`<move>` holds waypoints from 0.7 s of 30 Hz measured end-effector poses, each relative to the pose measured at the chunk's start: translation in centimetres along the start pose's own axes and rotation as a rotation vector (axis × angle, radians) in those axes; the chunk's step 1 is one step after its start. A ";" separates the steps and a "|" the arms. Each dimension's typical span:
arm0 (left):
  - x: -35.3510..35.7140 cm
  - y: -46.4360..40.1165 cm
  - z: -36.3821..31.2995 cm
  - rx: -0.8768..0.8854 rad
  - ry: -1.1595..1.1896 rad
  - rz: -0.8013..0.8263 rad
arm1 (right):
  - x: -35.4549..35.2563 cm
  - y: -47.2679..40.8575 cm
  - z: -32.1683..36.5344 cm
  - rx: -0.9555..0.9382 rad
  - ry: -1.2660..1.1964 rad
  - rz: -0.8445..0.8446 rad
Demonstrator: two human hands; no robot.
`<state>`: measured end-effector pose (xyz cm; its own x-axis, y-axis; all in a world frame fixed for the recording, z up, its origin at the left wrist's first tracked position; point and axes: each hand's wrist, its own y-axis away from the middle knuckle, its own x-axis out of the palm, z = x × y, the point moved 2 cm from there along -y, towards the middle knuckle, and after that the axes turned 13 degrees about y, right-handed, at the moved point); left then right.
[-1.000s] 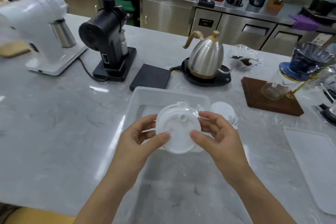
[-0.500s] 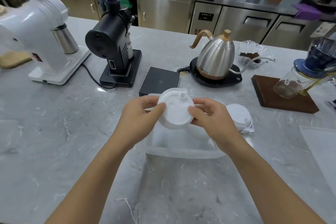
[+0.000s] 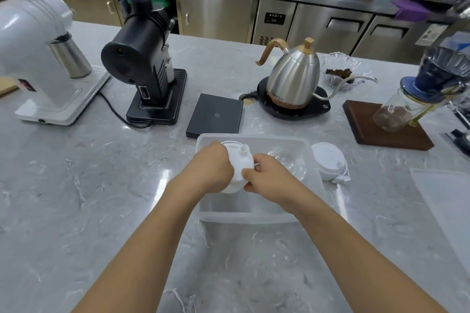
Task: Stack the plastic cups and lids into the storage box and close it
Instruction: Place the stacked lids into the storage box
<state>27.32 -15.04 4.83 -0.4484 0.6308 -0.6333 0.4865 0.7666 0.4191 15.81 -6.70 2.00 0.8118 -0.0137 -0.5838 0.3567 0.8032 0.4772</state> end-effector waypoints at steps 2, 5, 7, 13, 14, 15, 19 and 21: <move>0.1 0.1 -0.6 -0.013 -0.044 0.048 | 0.2 -0.3 0.0 0.018 -0.026 0.035; 0.2 -0.3 -1.0 -0.027 -0.116 0.091 | 0.3 -0.6 0.0 0.064 -0.101 0.065; 0.4 -1.0 -0.5 -0.037 -0.111 0.079 | 0.3 -0.7 0.1 0.091 -0.140 0.076; 0.8 -2.4 -0.1 -0.012 -0.133 0.026 | 0.0 -1.2 0.1 0.163 -0.269 0.089; 0.9 -2.5 0.1 0.005 -0.121 0.003 | 0.0 -1.2 0.2 0.160 -0.281 0.096; 1.1 -2.6 0.3 0.023 -0.119 -0.026 | 0.0 -1.1 0.2 0.150 -0.285 0.101; 1.1 -2.5 0.9 0.111 -0.138 -0.185 | -0.4 -0.6 -0.1 0.083 -0.195 0.030; 0.9 -2.2 1.3 0.164 -0.159 -0.262 | -0.7 -0.5 -0.6 0.001 -0.110 -0.058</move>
<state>26.77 -16.36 2.52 -0.4578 0.3790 -0.8042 0.4904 0.8622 0.1272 14.84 -6.73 1.81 0.8355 -0.1260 -0.5348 0.4055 0.7983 0.4454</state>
